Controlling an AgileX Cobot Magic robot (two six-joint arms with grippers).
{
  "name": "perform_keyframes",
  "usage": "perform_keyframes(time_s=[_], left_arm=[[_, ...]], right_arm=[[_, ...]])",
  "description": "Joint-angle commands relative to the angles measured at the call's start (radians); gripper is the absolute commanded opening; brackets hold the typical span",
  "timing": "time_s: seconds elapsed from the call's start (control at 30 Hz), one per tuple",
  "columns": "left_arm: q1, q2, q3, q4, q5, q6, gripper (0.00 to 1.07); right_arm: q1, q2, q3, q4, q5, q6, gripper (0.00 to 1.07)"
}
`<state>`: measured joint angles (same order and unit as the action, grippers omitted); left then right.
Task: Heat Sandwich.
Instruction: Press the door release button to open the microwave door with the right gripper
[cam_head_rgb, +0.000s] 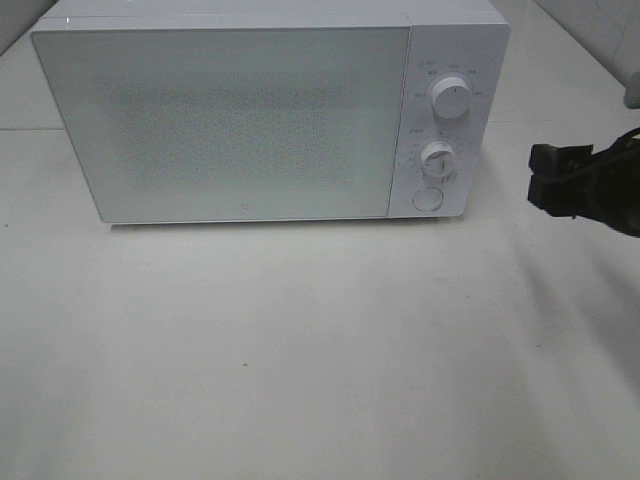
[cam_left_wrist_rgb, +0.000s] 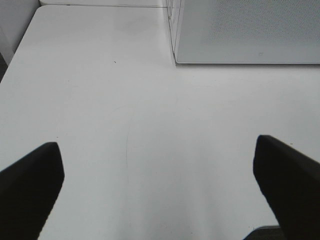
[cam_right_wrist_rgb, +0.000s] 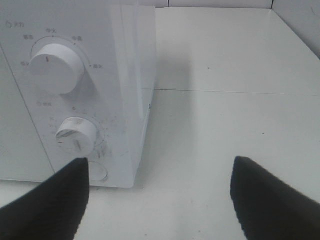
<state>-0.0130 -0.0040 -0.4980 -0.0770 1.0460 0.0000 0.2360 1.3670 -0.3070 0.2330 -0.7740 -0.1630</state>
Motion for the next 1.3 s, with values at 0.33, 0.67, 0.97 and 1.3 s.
perform_keyframes(time_s=[0.33, 0.67, 0.97, 1.3], left_arm=[[0.002, -0.023, 0.005, -0.001, -0.013, 0.0, 0.98], [0.002, -0.023, 0.005, -0.001, -0.013, 0.0, 0.98], [0.002, -0.023, 0.005, -0.001, -0.013, 0.0, 0.98], [0.002, -0.023, 0.005, -0.001, -0.013, 0.0, 0.98]], right_arm=[[0.258, 0.207, 0.002, 0.25, -0.266, -0.031, 0.75], [0.416, 0.3, 0.002, 0.42, -0.332, -0.03, 0.75], [0.469, 0.333, 0.002, 0.479, -0.343, -0.03, 0.75], [0.469, 0.334, 0.002, 0.479, -0.344, 0.101, 0.75]])
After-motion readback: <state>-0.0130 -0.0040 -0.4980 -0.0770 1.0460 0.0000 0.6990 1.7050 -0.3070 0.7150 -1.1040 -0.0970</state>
